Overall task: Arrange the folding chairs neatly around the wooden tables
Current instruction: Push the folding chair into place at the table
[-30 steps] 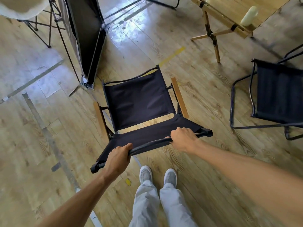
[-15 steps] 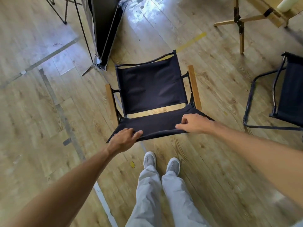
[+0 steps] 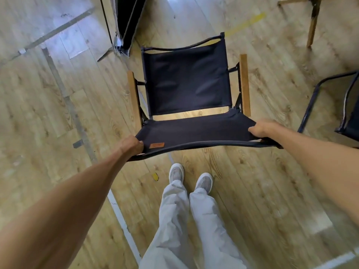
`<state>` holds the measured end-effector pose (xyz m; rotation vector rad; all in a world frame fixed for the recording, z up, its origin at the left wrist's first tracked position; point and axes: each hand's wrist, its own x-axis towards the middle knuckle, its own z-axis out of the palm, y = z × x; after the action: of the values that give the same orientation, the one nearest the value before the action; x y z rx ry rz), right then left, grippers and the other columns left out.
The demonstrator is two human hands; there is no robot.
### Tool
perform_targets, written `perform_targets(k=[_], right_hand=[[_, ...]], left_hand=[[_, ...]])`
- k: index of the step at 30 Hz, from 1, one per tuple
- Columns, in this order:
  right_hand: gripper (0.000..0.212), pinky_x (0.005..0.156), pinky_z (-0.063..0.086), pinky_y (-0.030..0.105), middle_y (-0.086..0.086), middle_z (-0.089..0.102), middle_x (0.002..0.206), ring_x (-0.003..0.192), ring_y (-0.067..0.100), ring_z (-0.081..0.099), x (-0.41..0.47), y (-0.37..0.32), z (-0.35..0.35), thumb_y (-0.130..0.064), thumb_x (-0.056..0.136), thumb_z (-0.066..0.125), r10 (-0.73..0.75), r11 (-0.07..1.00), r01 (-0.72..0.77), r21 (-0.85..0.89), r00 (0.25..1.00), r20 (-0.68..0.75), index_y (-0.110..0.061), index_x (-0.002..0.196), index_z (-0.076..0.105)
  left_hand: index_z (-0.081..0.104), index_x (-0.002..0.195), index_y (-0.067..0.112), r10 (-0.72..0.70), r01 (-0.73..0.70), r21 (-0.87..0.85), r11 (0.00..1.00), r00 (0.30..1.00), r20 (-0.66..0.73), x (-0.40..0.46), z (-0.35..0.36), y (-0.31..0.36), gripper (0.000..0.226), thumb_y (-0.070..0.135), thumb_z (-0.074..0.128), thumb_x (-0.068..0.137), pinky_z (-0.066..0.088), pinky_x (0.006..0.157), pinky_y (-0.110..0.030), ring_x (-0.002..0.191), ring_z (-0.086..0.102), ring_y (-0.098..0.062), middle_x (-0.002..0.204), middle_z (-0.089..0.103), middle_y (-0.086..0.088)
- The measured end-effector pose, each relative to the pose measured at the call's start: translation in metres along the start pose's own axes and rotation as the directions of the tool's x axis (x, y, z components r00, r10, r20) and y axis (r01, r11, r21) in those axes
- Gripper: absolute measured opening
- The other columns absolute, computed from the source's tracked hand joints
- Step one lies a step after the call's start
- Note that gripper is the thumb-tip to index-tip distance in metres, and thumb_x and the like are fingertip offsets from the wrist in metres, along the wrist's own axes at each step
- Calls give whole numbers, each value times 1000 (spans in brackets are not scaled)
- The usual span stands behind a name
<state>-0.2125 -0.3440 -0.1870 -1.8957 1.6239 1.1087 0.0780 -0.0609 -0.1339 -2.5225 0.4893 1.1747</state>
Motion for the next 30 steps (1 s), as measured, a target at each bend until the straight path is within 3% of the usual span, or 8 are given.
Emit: perform_targets(k=[3, 8, 13, 15, 17, 21, 25, 30], right_hand=[[42, 64, 48, 32, 13, 64, 89, 75, 31, 63, 6, 5, 4, -43, 92, 54, 73, 993, -70, 91, 997, -36, -5, 108, 64], [40, 75, 54, 36, 14, 67, 91, 80, 31, 67, 9, 5, 7, -43, 94, 53, 133, 978, -124, 165, 990, -47, -10, 113, 62], [27, 65, 51, 31, 14, 70, 93, 83, 31, 69, 6, 2, -9, -33, 94, 52, 188, 950, -182, 254, 982, 2, -8, 98, 64], [27, 60, 46, 29, 13, 68, 91, 84, 30, 69, 9, 3, -17, -31, 96, 50, 232, 934, -233, 271, 972, 38, -9, 101, 63], [35, 65, 46, 31, 14, 67, 100, 91, 30, 67, 13, 1, -28, -32, 98, 48, 281, 910, -291, 295, 957, 76, -6, 116, 63], [42, 74, 45, 34, 15, 64, 117, 97, 33, 64, 23, -1, -49, -33, 99, 47, 392, 804, -405, 435, 911, 124, -4, 127, 59], [45, 82, 53, 36, 17, 60, 123, 103, 35, 63, 34, -7, -66, -34, 97, 47, 413, 687, -442, 576, 890, 191, -7, 133, 52], [56, 96, 47, 37, 22, 45, 142, 122, 39, 52, 57, -15, -90, -30, 100, 47, 439, 488, -521, 700, 840, 319, -2, 146, 36]], left_hand=[[41, 139, -5, -54, 53, -20, 998, 997, -46, -3, -4, 8, 43, 18, 45, 103, 48, 84, -35, 111, 59, -36, 124, 59, -23], [48, 128, -3, -19, 23, 37, 999, 995, -99, -1, -28, 14, 33, 15, 42, 101, 42, 69, -34, 84, 53, -30, 109, 58, -21], [53, 120, -1, 40, -20, 125, 992, 986, -163, 25, -81, 37, 33, 23, 47, 99, 49, 73, -39, 96, 60, -36, 112, 59, -21], [52, 118, 1, 93, -58, 189, 980, 979, -180, 39, -110, 59, 31, 25, 47, 99, 47, 71, -39, 94, 60, -34, 112, 59, -20], [52, 118, 1, 159, -114, 235, 965, 969, -186, 55, -139, 85, 30, 24, 47, 99, 45, 68, -37, 94, 61, -34, 111, 60, -20], [55, 116, 5, 314, -235, 345, 909, 930, -193, 85, -202, 146, 28, 24, 45, 98, 45, 66, -36, 81, 56, -27, 104, 61, -14], [58, 110, 5, 452, -338, 432, 836, 871, -193, 114, -256, 207, 27, 24, 47, 95, 50, 70, -37, 93, 65, -34, 106, 65, -16], [60, 105, 6, 570, -395, 564, 725, 803, -171, 140, -310, 287, 28, 26, 45, 93, 43, 61, -32, 74, 58, -29, 97, 66, -14]])
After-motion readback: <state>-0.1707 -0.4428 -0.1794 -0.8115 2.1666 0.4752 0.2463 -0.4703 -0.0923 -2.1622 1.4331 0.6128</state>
